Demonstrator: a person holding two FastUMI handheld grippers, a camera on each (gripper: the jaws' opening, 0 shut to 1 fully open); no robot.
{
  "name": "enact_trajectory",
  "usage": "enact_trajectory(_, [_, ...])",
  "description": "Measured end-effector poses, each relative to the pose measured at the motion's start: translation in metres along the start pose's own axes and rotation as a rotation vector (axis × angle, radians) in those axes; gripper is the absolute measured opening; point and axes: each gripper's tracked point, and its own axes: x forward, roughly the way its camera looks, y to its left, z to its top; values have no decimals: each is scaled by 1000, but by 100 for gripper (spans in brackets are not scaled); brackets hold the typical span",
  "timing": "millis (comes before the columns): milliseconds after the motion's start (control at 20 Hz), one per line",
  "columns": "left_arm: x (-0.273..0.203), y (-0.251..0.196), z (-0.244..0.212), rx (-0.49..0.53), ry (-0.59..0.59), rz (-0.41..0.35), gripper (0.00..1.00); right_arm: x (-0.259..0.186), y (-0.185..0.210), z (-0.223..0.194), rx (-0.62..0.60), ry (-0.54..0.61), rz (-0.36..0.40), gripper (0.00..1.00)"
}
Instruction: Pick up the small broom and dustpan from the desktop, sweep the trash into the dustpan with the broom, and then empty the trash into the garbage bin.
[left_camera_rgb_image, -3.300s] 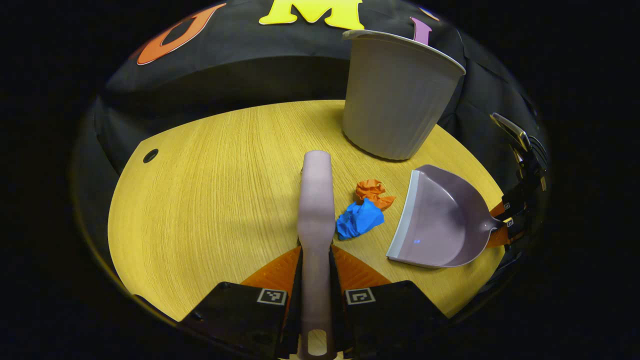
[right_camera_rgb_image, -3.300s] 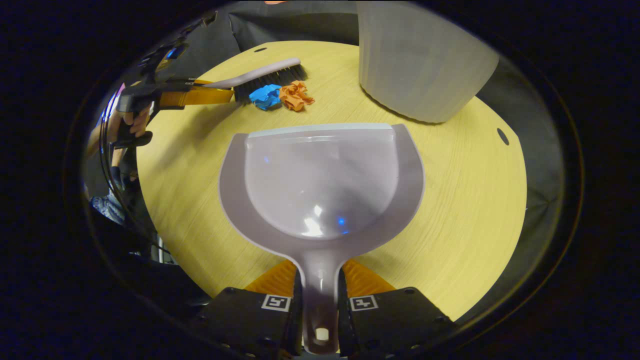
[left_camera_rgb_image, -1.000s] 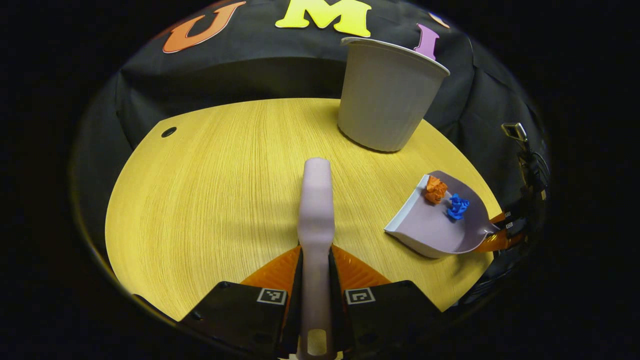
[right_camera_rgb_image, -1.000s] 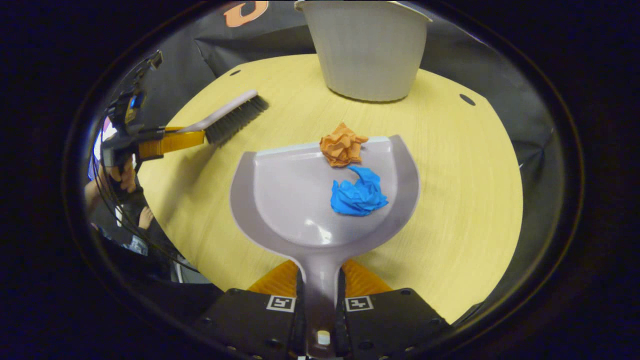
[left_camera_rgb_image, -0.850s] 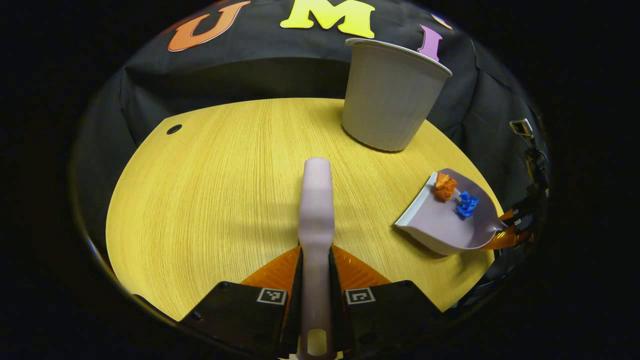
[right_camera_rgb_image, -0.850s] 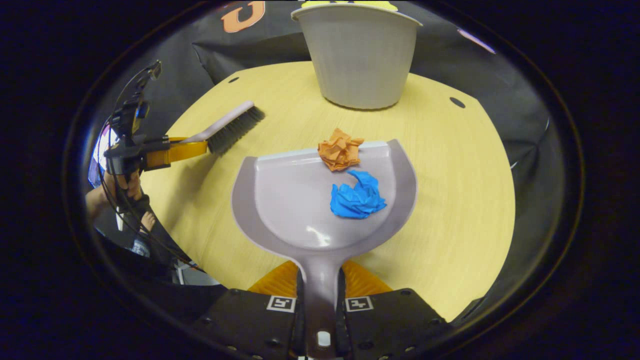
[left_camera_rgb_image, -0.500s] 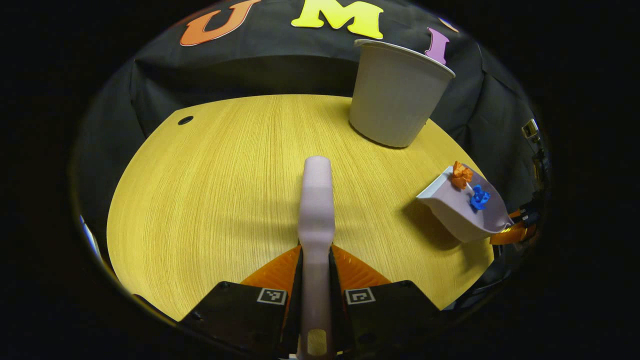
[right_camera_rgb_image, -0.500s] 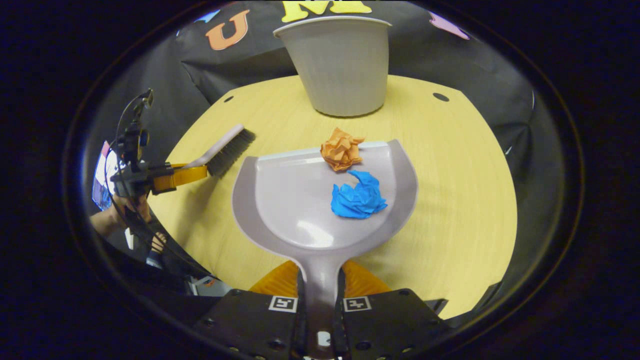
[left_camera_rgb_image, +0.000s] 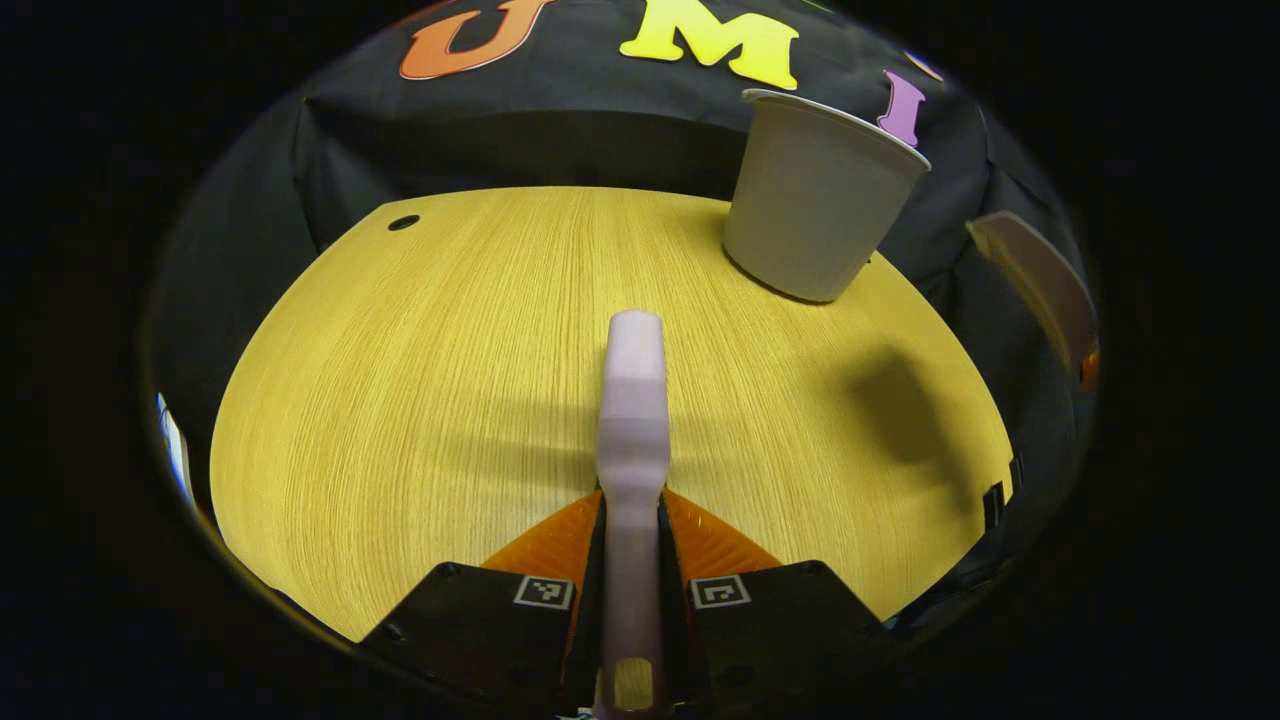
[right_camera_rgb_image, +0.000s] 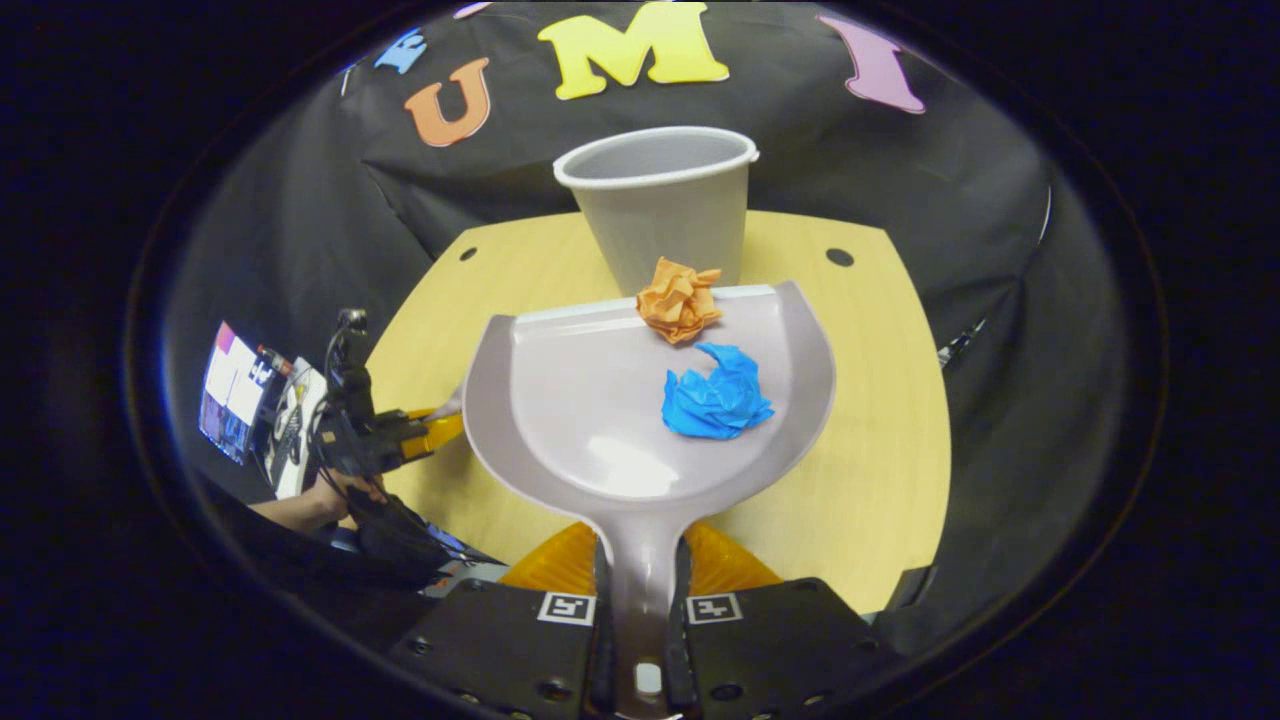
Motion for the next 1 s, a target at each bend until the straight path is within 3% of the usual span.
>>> enact_trajectory(500, [2, 1, -11, -53, -10, 45, 29, -44, -18, 168, -141, -32, -48, 18])
enact_trajectory(700, [1, 3, -17, -82, -8, 64, 29, -27, -42, 222, -248, 4, -140, 18])
enact_trajectory(1000, [1, 4, -20, -95, -5, 82, 28, 5, -63, 247, -415, 138, -242, 18])
